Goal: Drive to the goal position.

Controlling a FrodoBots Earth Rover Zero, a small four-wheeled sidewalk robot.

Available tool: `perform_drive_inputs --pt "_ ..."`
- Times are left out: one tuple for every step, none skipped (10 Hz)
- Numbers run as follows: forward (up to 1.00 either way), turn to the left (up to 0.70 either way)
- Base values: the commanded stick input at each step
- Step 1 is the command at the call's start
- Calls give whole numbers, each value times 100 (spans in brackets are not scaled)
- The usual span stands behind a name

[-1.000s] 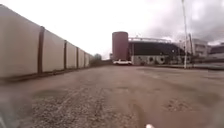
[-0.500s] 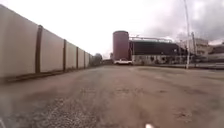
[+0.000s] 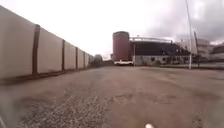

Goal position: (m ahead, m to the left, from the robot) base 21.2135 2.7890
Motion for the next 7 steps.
perform_drive_inputs --pt "60 0" --pt "60 0" --pt "60 0" --pt "60 0" --pt "60 0" --pt "60 0" --pt "60 0"
